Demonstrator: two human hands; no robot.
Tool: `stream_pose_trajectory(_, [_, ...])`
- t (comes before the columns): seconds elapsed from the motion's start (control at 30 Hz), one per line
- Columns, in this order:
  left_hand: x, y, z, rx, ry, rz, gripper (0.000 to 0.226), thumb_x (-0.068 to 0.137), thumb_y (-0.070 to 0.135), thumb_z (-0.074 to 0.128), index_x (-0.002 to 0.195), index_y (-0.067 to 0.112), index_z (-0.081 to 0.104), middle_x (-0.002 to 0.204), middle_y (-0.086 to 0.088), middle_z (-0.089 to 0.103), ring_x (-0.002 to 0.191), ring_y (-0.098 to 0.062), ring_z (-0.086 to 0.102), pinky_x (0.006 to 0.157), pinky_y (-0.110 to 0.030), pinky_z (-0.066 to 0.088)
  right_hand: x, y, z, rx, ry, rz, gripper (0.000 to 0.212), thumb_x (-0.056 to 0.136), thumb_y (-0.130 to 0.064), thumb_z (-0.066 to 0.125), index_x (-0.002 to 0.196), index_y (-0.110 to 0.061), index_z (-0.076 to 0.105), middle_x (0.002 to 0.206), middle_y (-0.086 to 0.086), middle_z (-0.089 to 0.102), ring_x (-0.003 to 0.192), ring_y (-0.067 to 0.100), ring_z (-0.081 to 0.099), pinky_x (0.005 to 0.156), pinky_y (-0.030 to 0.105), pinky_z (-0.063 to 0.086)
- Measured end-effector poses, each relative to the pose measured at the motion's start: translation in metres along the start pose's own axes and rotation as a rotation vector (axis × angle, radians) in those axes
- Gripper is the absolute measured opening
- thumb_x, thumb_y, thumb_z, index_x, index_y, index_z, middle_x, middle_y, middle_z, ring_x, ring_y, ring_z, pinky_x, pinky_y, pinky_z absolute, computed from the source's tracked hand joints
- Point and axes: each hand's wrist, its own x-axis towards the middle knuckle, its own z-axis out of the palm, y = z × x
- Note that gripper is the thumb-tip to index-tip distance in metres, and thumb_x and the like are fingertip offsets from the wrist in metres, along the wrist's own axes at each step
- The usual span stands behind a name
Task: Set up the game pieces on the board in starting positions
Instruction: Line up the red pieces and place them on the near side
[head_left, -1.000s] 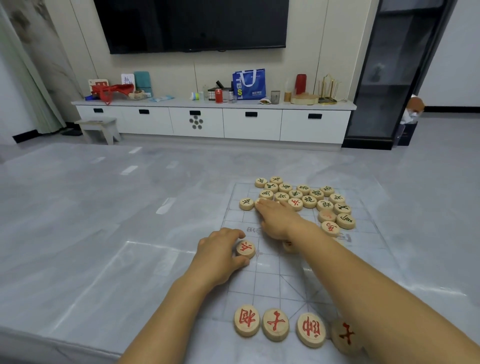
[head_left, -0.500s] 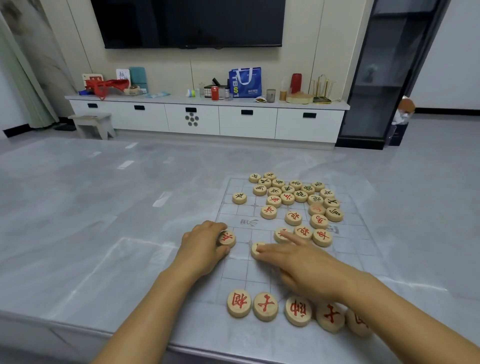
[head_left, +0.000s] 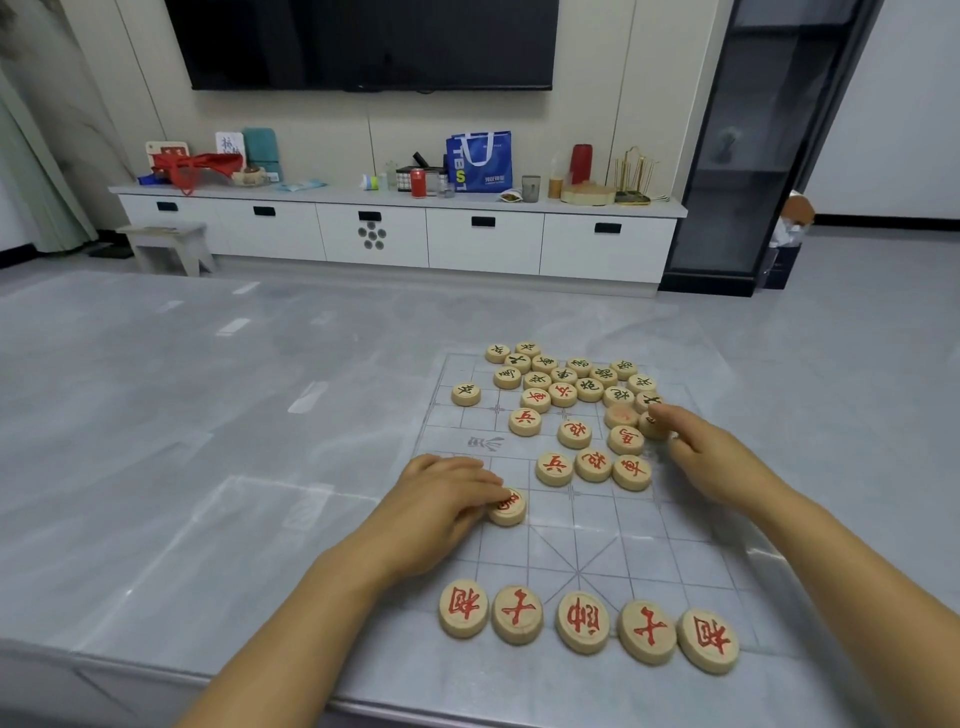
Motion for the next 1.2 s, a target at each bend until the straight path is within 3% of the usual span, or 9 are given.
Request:
stream_pose_trajectory(0.2, [-0.004,-0.005,-0.004,0.027,-0.008,-0.013,0.034,0.092,0.033,0.052,0.126,0.031,0.055,0.136,0.015,0.050,0.130,-0.004,0.037,0.106,-0.021,0.015,0.002,-0.011,0.010,-0.284,-0.100,-0.109,0.048,0.092,-0.006,0.036,0.136,-0.025,0.043,0.142,-0.003,0.046,0.130,0.019,0.041,0.106,0.029,0.034])
stream_pose_trajectory(0.5, [-0.009,-0.006,-0.008,0.029,0.038,-0.019,0.027,0.083,0.030,0.065,0.099,0.009,0.070,0.104,-0.007,0.070,0.103,-0.023,0.060,0.094,-0.023,0.031,-0.044,0.026,-0.013,-0.214,-0.019,-0.044,0.046,0.088,0.003,0.043,0.127,-0.019,0.055,0.138,-0.008,0.049,0.127,0.014,0.046,0.104,0.022,0.031])
stream_pose_trajectory(0.67, [-0.025,-0.012,-0.016,0.041,0.048,-0.024,0.030,0.077,0.039,0.064,0.083,0.011,0.073,0.086,-0.006,0.073,0.087,-0.026,0.067,0.085,-0.036,0.048,-0.074,0.034,-0.017,-0.179,-0.024,-0.058,0.046,0.087,0.004,0.046,0.125,-0.019,0.057,0.123,-0.021,0.047,0.122,0.011,0.049,0.095,0.015,0.031])
stream_pose_trajectory(0.83, [-0.056,-0.020,-0.026,-0.078,0.053,-0.118,0.025,0.070,0.041,0.070,0.085,0.021,0.075,0.087,0.006,0.073,0.084,-0.013,0.067,0.082,-0.031,0.051,-0.103,0.034,-0.013,-0.159,0.012,-0.100,0.040,0.088,0.001,0.047,0.119,-0.020,0.061,0.121,-0.025,0.049,0.115,0.005,0.052,0.091,0.009,0.032])
stream_pose_trajectory(0.9, [-0.071,-0.020,-0.032,-0.122,0.017,-0.172,0.022,0.071,0.040,0.075,0.089,0.027,0.073,0.093,0.011,0.070,0.088,-0.005,0.063,0.085,-0.027,0.051,-0.119,0.035,-0.010,-0.122,0.023,-0.149,0.042,0.087,0.002,0.049,0.112,-0.027,0.064,0.115,-0.041,0.045,0.113,-0.003,0.051,0.086,-0.003,0.030])
stream_pose_trajectory(0.97, [-0.084,-0.021,-0.033,-0.131,-0.006,-0.171,0.023,0.073,0.036,0.075,0.093,0.039,0.064,0.098,0.020,0.064,0.092,0.001,0.058,0.086,-0.017,0.047,-0.134,0.038,-0.009,-0.087,-0.012,-0.180,0.055,0.085,0.001,0.052,0.101,-0.051,0.059,0.103,-0.059,0.041,0.109,-0.020,0.046,0.087,-0.009,0.026])
stream_pose_trajectory(1.03, [-0.093,-0.017,-0.031,-0.143,-0.043,-0.171,0.033,0.075,0.034,0.073,0.102,0.043,0.058,0.100,0.027,0.058,0.096,0.005,0.055,0.087,-0.011,0.043,-0.145,0.042,-0.007,-0.071,-0.044,-0.188,0.067,0.083,-0.001,0.055,0.091,-0.067,0.054,0.113,-0.061,0.030,0.108,-0.030,0.039,0.091,-0.008,0.027])
stream_pose_trajectory(1.1, [-0.098,-0.014,-0.028,-0.130,-0.057,-0.162,0.037,0.073,0.043,0.071,0.108,0.041,0.059,0.099,0.031,0.054,0.097,0.006,0.053,0.087,-0.012,0.043,-0.153,0.042,-0.007,-0.054,-0.020,-0.203,0.069,0.082,-0.003,0.058,0.092,-0.071,0.051,0.118,-0.056,0.032,0.108,-0.029,0.040,0.089,-0.007,0.029])
stream_pose_trajectory(1.2, [-0.101,-0.013,-0.026,-0.152,-0.058,-0.135,0.056,0.058,0.080,0.051,0.103,0.049,0.057,0.093,0.035,0.052,0.102,0.009,0.048,0.082,-0.011,0.041,-0.158,0.037,-0.009,-0.046,0.012,-0.230,0.061,0.081,-0.006,0.063,0.092,-0.065,0.054,0.113,-0.053,0.042,0.106,-0.025,0.045,0.087,-0.005,0.034])
